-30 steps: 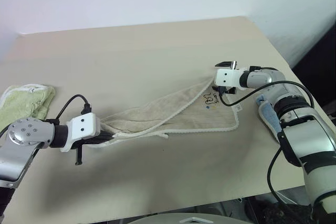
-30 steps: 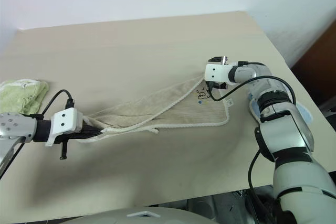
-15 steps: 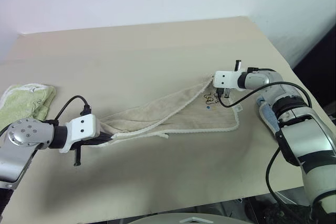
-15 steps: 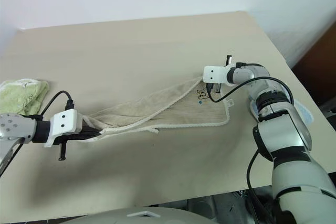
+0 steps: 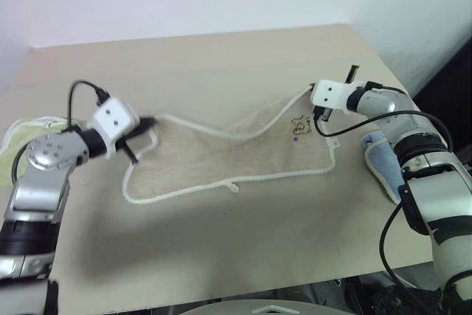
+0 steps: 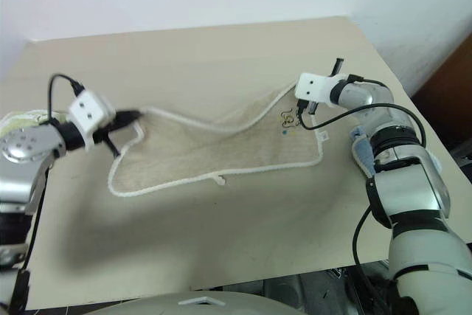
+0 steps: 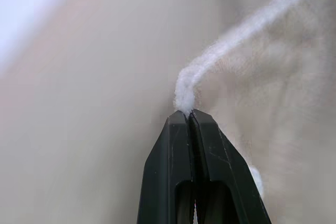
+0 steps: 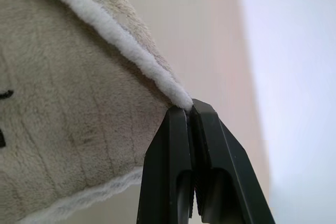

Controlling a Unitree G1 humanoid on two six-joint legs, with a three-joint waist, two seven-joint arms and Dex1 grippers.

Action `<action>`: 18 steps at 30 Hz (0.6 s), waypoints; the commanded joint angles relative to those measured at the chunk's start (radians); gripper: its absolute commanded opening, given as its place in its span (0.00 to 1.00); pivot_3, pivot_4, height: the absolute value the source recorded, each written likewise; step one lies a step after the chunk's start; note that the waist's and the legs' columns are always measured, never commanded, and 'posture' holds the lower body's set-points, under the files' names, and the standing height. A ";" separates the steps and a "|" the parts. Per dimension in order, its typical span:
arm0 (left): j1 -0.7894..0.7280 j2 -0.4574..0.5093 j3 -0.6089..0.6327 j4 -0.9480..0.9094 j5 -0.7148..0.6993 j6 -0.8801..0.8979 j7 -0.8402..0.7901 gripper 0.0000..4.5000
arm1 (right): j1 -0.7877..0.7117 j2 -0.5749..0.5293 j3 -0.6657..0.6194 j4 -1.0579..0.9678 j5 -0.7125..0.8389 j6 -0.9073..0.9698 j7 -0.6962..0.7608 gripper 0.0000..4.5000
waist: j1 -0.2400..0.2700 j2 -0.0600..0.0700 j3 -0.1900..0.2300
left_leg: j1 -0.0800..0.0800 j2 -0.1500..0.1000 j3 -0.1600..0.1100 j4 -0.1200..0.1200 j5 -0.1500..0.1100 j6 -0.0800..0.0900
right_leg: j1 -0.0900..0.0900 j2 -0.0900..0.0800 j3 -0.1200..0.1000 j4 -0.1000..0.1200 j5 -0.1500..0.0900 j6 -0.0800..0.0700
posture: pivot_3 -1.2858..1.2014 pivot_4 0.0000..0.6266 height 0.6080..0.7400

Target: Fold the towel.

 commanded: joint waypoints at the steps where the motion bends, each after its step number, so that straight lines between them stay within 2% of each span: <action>1: -0.159 -0.039 0.042 0.146 0.055 -0.028 0.174 0.00 | -0.089 -0.035 -0.052 -0.013 0.021 0.049 -0.063 0.01 | 0.000 0.000 0.000 | 0.000 0.000 0.000 0.000 0.000 0.000 | 0.000 0.000 0.000 0.001 0.000 0.000 | 0.52 0.24 0.91; 7: -0.415 -0.061 0.065 0.390 0.105 -0.085 0.359 0.00 | -0.229 -0.069 -0.086 0.018 0.035 0.078 -0.092 0.01 | -0.003 0.000 0.001 | 0.001 -0.001 0.001 0.000 0.000 0.000 | -0.002 0.000 0.001 0.004 0.000 0.001 | 0.52 0.24 0.91; 10: -0.484 -0.039 0.092 0.458 0.089 -0.121 0.393 0.00 | -0.260 -0.086 -0.134 -0.001 0.107 0.073 -0.015 0.01 | -0.002 0.000 0.001 | 0.000 -0.001 0.001 -0.001 0.000 0.000 | -0.002 0.000 0.000 0.004 0.000 0.001 | 0.52 0.24 0.91; 13: -0.423 0.000 0.078 0.420 0.068 -0.152 0.293 0.00 | -0.190 -0.089 -0.189 -0.096 0.234 0.076 0.176 0.01 | -0.003 0.000 0.000 | 0.001 -0.001 0.001 -0.001 0.000 0.001 | -0.001 -0.001 0.001 0.003 -0.001 0.002 | 0.52 0.24 0.91; 15: -0.298 0.034 0.076 0.328 0.019 -0.135 0.165 0.00 | -0.049 -0.096 -0.209 -0.261 0.343 0.124 0.340 0.01 | -0.002 -0.001 0.000 | 0.001 0.000 0.001 -0.001 -0.001 0.001 | -0.001 -0.001 0.001 0.003 -0.002 0.003 | 0.52 0.24 0.91; 18: -0.122 0.076 0.086 0.194 -0.050 -0.094 0.024 0.00 | 0.158 -0.116 -0.217 -0.490 0.434 0.220 0.473 0.01 | 0.001 0.000 0.000 | 0.001 0.001 0.002 -0.002 -0.001 0.002 | -0.001 -0.002 0.000 0.003 -0.003 0.005 | 0.52 0.24 0.91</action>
